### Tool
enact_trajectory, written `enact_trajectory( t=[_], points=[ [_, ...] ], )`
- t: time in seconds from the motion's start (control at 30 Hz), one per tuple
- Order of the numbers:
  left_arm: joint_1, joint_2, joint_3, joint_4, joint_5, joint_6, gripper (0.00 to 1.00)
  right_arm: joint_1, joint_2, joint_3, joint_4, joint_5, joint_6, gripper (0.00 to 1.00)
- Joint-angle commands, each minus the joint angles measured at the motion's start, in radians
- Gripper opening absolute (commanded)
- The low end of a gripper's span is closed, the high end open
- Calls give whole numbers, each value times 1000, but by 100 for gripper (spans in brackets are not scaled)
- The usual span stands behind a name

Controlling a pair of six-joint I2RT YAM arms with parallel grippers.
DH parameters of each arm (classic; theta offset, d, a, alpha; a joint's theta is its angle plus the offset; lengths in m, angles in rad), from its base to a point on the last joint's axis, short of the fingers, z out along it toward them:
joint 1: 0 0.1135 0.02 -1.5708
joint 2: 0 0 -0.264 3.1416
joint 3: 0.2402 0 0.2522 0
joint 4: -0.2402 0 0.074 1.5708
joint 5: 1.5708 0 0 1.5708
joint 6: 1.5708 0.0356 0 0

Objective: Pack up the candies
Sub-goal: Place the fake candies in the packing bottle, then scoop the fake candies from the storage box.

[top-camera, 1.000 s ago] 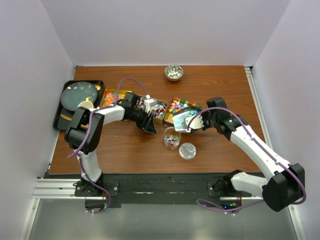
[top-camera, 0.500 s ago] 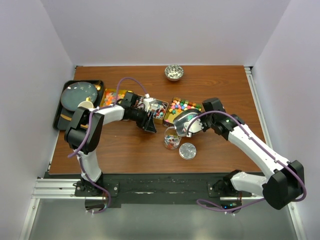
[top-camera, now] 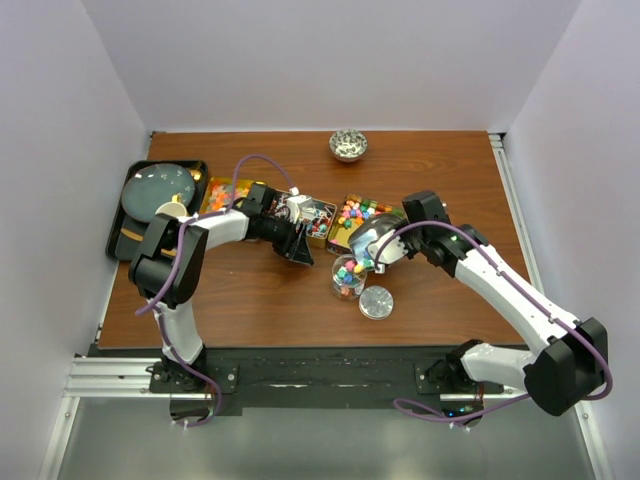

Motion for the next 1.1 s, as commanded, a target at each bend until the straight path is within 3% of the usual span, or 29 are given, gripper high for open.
enact_trajectory(
  t=[0.0,0.47,0.57,0.6,0.8,1.07],
  points=[
    [7,8,30,38,34,-12,51,8,-11,42,11,46,-62,0],
    [7,11,33,44,49,-10,51,16,-34,83,-10,16,-118,0],
    [7,5,30,44,53,-38,51,16,23,189,-68,11,-2,0],
    [7,4,28,47,53,-38,51,17,55,233,-99,14,107,0],
    [7,-4,22,51,53,-43,51,-2,315,571,-413,43,501,0],
    [6,-18,10,53,51,-46,50,-19,448,643,-645,81,654,0]
  ],
)
